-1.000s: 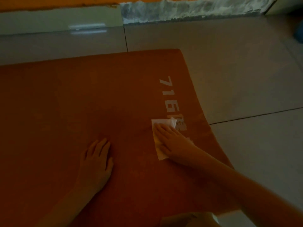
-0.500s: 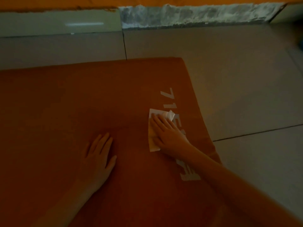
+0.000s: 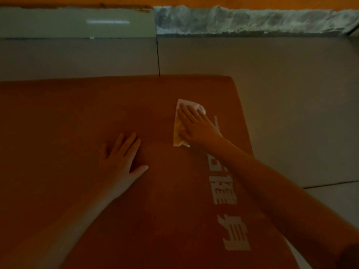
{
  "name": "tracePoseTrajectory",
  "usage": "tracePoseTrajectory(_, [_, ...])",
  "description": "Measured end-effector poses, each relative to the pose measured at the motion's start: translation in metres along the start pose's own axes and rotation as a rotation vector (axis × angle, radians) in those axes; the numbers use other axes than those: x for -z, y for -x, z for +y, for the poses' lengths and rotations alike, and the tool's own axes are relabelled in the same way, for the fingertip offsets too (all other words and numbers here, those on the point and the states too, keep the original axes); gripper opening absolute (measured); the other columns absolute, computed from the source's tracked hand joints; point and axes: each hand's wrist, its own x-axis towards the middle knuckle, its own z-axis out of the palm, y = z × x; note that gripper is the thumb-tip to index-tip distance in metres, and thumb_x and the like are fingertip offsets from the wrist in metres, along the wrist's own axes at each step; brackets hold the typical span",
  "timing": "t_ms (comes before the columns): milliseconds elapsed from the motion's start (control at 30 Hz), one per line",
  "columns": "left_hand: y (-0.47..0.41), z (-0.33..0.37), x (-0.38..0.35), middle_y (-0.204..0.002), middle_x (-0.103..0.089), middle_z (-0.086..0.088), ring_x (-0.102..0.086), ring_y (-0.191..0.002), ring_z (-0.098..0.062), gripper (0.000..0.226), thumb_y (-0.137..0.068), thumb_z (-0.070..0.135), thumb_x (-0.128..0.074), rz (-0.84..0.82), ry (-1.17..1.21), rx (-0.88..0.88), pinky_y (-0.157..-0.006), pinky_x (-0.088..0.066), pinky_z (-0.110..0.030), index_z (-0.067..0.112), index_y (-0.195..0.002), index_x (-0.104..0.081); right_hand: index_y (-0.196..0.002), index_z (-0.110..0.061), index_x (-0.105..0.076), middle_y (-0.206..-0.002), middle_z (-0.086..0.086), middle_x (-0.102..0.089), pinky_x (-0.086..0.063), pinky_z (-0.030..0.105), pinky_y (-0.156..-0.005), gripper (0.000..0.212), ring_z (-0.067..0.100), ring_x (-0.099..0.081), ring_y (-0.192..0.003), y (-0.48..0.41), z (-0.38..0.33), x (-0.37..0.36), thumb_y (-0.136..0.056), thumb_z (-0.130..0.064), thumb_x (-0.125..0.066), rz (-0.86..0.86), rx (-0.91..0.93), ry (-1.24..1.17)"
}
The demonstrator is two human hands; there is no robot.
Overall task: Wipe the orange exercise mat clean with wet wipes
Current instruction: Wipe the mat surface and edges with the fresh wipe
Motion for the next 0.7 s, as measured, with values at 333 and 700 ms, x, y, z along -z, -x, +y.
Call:
tracePoseTrajectory(333, [-0.014, 0.011, 0.016, -0.152, -0.035, -0.009, -0.034, -0.138, -0.037, 0.083, -0.076, 0.062, -0.06, -0.102, -0.174, -0.002, -0.103, -0.034, -0.065, 0.011, -0.14, -0.047, -0.152, -0.008, 0.009, -0.16, 0.011, 0.013, 0.002, 0.048, -0.12, 0.063, 0.028, 0.012, -0.147, -0.072, 0.013, 0.024, -0.104, -0.038, -0.018, 0.065, -0.101, -0.02])
tracePoseTrajectory(700, [-0.023, 0.053, 0.04, -0.157, 0.025, -0.011, 0.014, -0.145, -0.037, 0.117, -0.076, 0.077, -0.05, -0.387, -0.265, 0.158, -0.119, -0.006, -0.05, 0.008, -0.152, 0.007, -0.152, -0.006, 0.006, -0.16, 0.012, 0.007, 0.004, 0.038, -0.118, 0.063, 0.025, 0.007, -0.148, -0.062, 0.065, 0.028, -0.104, -0.04, -0.017, 0.149, -0.29, -0.062])
